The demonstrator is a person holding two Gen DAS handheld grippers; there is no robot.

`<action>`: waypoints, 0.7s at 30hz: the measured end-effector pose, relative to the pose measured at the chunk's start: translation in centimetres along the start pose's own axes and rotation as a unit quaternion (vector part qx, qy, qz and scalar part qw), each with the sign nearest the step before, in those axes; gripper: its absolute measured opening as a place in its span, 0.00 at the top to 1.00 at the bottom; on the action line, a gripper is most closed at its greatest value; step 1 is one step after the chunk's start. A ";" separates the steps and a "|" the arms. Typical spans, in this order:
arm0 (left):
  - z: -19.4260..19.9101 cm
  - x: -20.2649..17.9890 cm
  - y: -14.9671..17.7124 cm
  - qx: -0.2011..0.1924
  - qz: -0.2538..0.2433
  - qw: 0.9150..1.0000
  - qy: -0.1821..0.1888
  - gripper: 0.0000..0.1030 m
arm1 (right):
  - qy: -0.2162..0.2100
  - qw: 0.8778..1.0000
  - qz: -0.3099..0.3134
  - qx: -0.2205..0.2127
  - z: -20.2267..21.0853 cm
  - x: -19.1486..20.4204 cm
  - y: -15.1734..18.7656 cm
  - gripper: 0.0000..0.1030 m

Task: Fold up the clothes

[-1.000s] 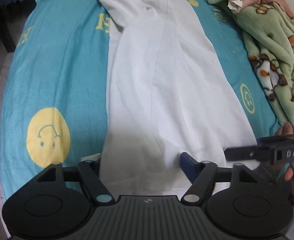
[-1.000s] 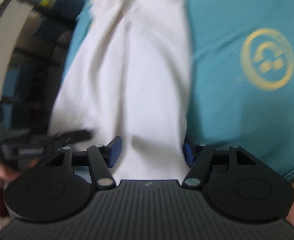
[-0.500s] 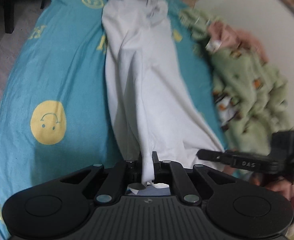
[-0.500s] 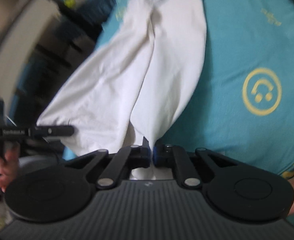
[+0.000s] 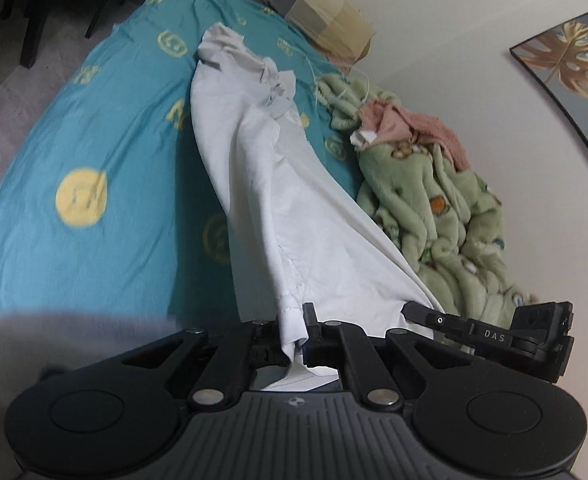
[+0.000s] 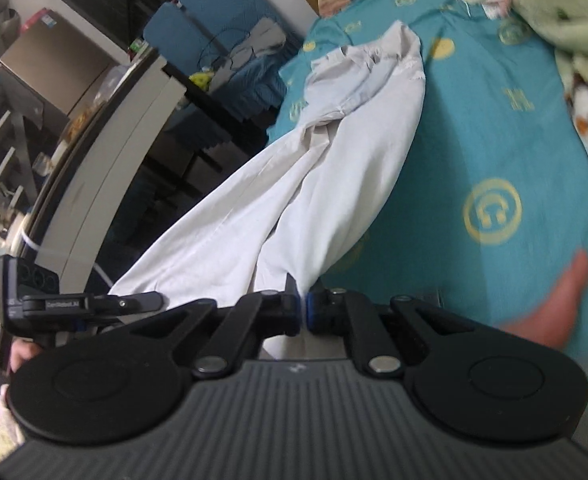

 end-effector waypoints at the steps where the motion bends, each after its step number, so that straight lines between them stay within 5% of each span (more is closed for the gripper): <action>1: 0.1 0.1 0.8 0.002 0.001 1.000 0.002 0.96 | 0.000 1.000 -0.004 0.005 0.3 -0.3 0.8 0.94; 4: 0.3 0.5 1.8 0.000 0.001 1.000 0.006 0.95 | -0.002 1.000 -0.018 0.011 0.7 -1.1 1.9 0.94; 8: -0.4 -0.5 -0.5 -0.023 -0.017 1.000 0.009 0.95 | -0.005 1.000 -0.020 -0.003 -0.1 -1.0 0.1 0.94; 21: -13.3 -0.1 -16.7 -0.117 -0.035 0.993 -0.007 0.94 | 0.040 0.996 -0.051 -0.058 -12.5 -4.9 -13.4 0.93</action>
Point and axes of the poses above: each gripper's, at about its wrist camera, not at the fingertips, and z roughly against the way its jaws point, x to its left, y to its underside, the point moved 8 cm from there along -z, roughly the way its jaws point, and after that the axes turned 13 degrees about -x, right-handed, at the moved point
